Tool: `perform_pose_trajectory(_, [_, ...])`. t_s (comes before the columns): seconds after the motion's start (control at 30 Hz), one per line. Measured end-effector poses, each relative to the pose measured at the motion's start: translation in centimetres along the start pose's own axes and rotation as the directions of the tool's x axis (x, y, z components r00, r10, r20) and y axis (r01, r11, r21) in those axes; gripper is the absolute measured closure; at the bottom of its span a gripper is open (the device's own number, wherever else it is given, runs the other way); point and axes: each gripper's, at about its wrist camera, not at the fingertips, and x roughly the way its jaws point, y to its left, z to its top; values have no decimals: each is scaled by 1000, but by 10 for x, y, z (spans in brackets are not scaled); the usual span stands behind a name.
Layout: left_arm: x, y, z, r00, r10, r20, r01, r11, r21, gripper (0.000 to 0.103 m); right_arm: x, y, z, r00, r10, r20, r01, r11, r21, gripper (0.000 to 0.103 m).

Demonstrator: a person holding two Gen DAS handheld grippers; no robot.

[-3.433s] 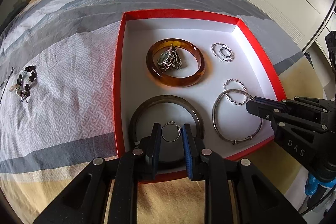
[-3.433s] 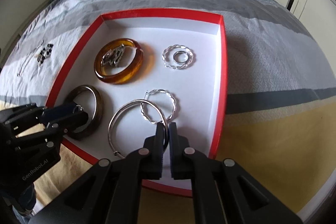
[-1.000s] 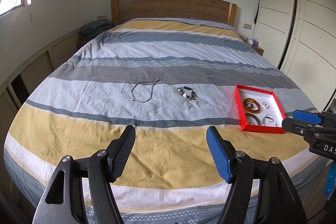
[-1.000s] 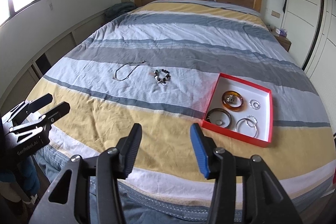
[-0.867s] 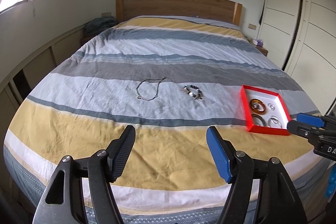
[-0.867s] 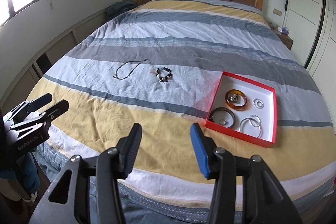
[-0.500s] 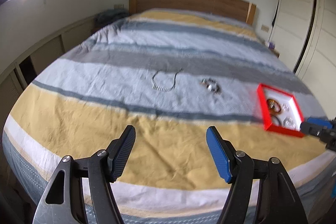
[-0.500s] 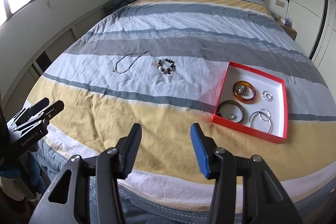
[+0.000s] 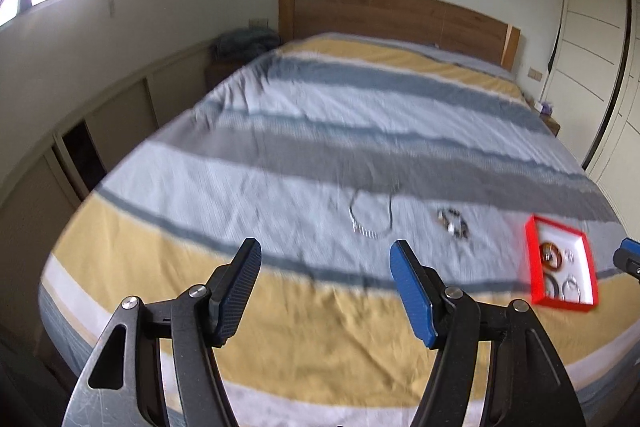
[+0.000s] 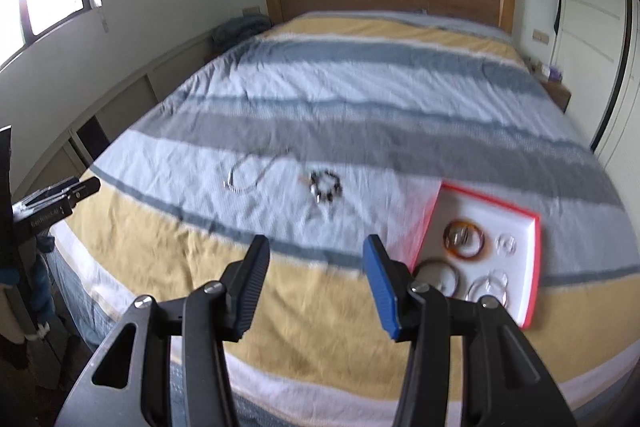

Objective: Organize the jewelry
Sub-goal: 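Withdraw both tools from the box toward the necklace and beaded bracelet, then grasp the silver chain necklace with the left tool while the right tool grasps the beaded bracelet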

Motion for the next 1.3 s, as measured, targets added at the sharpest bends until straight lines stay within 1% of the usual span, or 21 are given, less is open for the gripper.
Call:
perform_pose_trajectory(0.17, [-23, 1, 49, 997, 11, 75, -13, 1000, 27, 36, -19, 5, 45, 997, 1, 77, 2, 999, -34, 56])
perform_pose_trajectory(0.23, [-30, 3, 71, 995, 14, 102, -18, 999, 32, 33, -24, 6, 63, 995, 8, 99, -5, 999, -37, 56])
perform_pose_trajectory(0.3, [-33, 2, 86, 992, 25, 124, -30, 999, 43, 29, -25, 6, 76, 993, 12, 114, -7, 999, -39, 56])
perform_pose_trajectory(0.4, [-25, 0, 101, 991, 41, 131, -50, 996, 68, 26, -16, 5, 91, 992, 8, 123, -2, 999, -49, 53])
perform_pose_trajectory(0.47, [-6, -3, 105, 993, 42, 106, -51, 996, 78, 26, 0, 4, 97, 994, 8, 109, -2, 999, -54, 52])
perform_pose_trajectory(0.5, [1, -3, 104, 994, 41, 97, -49, 996, 80, 26, 7, 4, 99, 995, 11, 100, -5, 999, -53, 52])
perform_pose_trajectory(0.6, [39, -10, 100, 998, 28, 50, -32, 996, 86, 26, 42, 1, 101, 998, 15, 59, -13, 999, -50, 52])
perform_pose_trajectory(0.63, [59, -15, 97, 1000, 14, 22, -16, 996, 84, 26, 58, 0, 100, 999, 19, 40, -18, 999, -46, 52])
perform_pose_trajectory(0.73, [102, -26, 85, 999, -21, -28, 24, 996, 90, 24, 101, -4, 96, 999, 32, -13, -32, 999, -35, 51])
perform_pose_trajectory(0.77, [119, -32, 80, 998, -36, -45, 41, 995, 92, 23, 111, -5, 93, 999, 34, -25, -35, 999, -35, 51])
perform_pose_trajectory(0.8, [128, -36, 75, 997, -46, -55, 51, 994, 93, 22, 131, -7, 90, 998, 39, -49, -40, 999, -34, 49])
perform_pose_trajectory(0.87, [162, -49, 63, 993, -77, -94, 86, 992, 96, 22, 156, -8, 85, 996, 46, -77, -48, 998, -28, 48])
perform_pose_trajectory(0.97, [205, -68, 44, 984, -89, -151, 108, 987, 119, 22, 201, -13, 74, 989, 61, -131, -64, 998, -18, 48])
perform_pose_trajectory(1.03, [231, -80, 30, 977, -91, -191, 119, 983, 141, 26, 234, -18, 64, 982, 73, -171, -76, 997, -8, 48])
perform_pose_trajectory(1.1, [252, -87, 19, 969, -97, -227, 133, 979, 152, 34, 258, -21, 55, 976, 80, -201, -81, 997, 1, 47])
perform_pose_trajectory(1.2, [289, -95, 3, 954, -92, -285, 144, 976, 166, 40, 293, -26, 41, 966, 94, -243, -93, 996, 13, 47])
perform_pose_trajectory(1.3, [312, -99, -11, 944, -77, -320, 142, 973, 184, 45, 316, -29, 32, 958, 105, -268, -102, 995, 22, 47])
